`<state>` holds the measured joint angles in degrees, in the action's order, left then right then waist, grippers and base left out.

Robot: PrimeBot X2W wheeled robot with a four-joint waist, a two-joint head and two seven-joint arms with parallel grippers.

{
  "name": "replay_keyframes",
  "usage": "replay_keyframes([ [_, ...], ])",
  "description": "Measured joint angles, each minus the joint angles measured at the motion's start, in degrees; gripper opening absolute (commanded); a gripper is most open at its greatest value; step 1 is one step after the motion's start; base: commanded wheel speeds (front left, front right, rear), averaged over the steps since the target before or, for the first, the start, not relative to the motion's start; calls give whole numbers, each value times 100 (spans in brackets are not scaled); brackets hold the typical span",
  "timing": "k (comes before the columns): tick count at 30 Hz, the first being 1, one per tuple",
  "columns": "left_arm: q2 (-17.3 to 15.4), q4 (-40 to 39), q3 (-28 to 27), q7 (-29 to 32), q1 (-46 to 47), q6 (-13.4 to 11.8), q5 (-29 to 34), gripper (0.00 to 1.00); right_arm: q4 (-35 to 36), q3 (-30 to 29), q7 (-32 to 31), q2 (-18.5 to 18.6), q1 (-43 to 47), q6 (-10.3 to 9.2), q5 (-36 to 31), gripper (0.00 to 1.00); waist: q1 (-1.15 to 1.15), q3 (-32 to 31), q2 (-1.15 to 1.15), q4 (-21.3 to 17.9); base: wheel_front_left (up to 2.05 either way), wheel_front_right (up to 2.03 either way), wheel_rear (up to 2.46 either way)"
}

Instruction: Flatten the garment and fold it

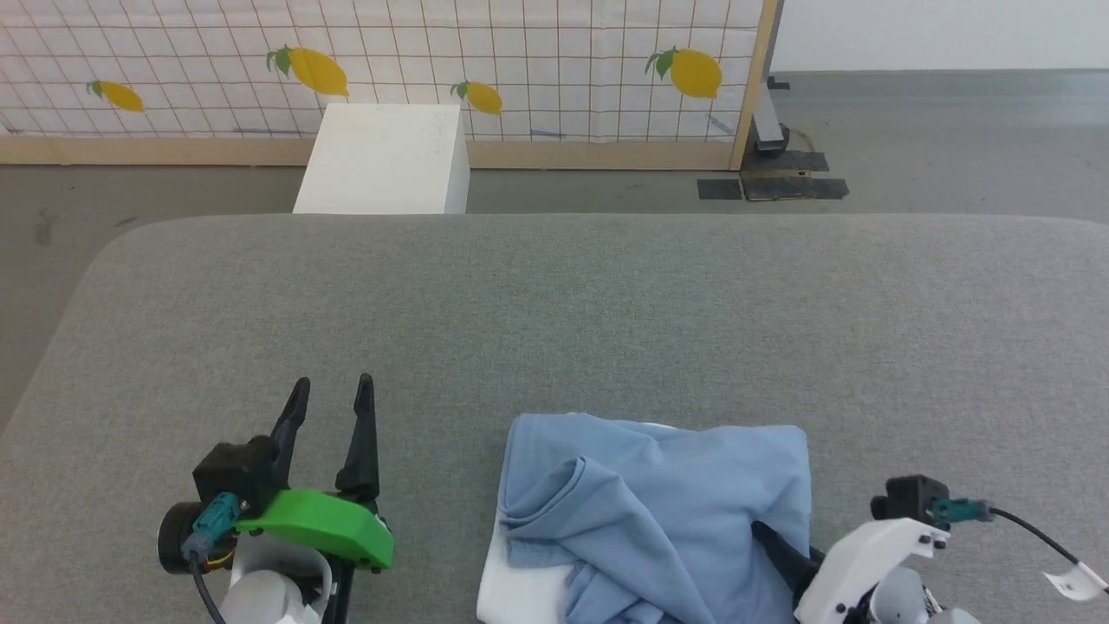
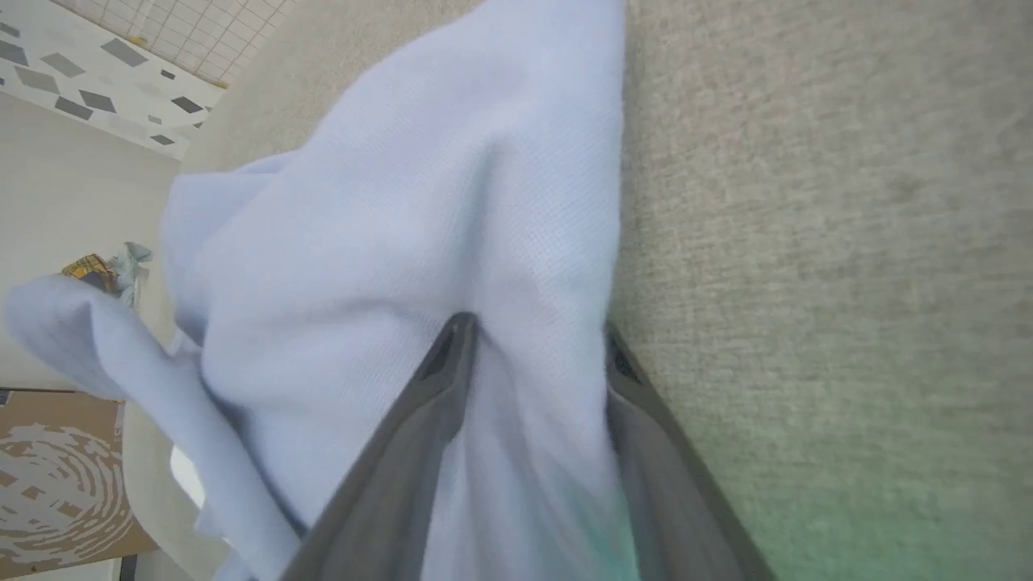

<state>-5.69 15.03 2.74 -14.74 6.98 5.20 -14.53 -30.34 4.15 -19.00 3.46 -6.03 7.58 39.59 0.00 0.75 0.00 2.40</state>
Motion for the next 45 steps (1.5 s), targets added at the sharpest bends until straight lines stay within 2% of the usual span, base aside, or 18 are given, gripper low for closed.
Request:
replay_keyframes([
  [4, 5, 11, -27, 0, -5, 8, 0, 100, 30, 167, -135, -14, -92, 0, -349, 0, 0, -5, 0, -12, 0, 0, 0],
  [6, 10, -7, -74, 0, -26, 7, 0, 100, 246, 240, -231, -18, -108, -2, -775, 0, 0, 6, 0, -53, 0, 0, 0],
  [9, 14, -51, -134, 1, -63, 3, 1, 100, 794, 411, -481, -26, -226, -1, -1753, 0, 0, 42, 0, -150, 0, 0, 0],
  [13, 18, -132, -211, -4, -63, 1, 1, 100, 1763, 958, -883, 100, -726, 0, -3038, 0, 0, 116, 0, -347, 0, 0, 0],
  [14, 16, -152, -229, -4, -60, 0, 1, 100, 1928, 1117, -943, 180, -847, 0, -3225, 0, 0, 133, 0, -398, 0, 0, 0],
  [17, 23, -254, -263, -5, -42, -18, 3, 100, 2262, 1621, -1076, 722, -1341, 0, -3774, 0, 0, 211, 0, -612, 0, 0, 0],
  [25, -30, -436, -287, -5, 342, 9, 154, 100, 2002, 1991, -1217, 1907, -2437, 2, -3835, 0, 0, 524, 0, -1209, 0, 0, 0],
  [29, -52, -622, -215, -5, 588, 27, 241, 100, 1641, 1856, -1143, 2539, -2859, 1, -3941, 0, 0, 834, 0, -1441, 0, 0, 0],
  [33, -143, -690, -155, -4, 810, 36, 293, 100, 1234, 1423, -985, 2864, -3116, 2, -4044, 0, 0, 1195, 0, -1648, 0, 0, 0],
  [38, -236, -766, -53, 27, 1077, 38, 343, 100, 764, 642, -621, 2993, -3218, 2, -4413, 0, 0, 1649, 0, -1841, 0, 0, 0],
  [45, -385, -868, 4, 157, 1226, 59, 396, 100, 190, -538, 92, 2869, -3372, 2, -5107, 0, 1, 2234, 0, -1958, 0, 0, 0],
])
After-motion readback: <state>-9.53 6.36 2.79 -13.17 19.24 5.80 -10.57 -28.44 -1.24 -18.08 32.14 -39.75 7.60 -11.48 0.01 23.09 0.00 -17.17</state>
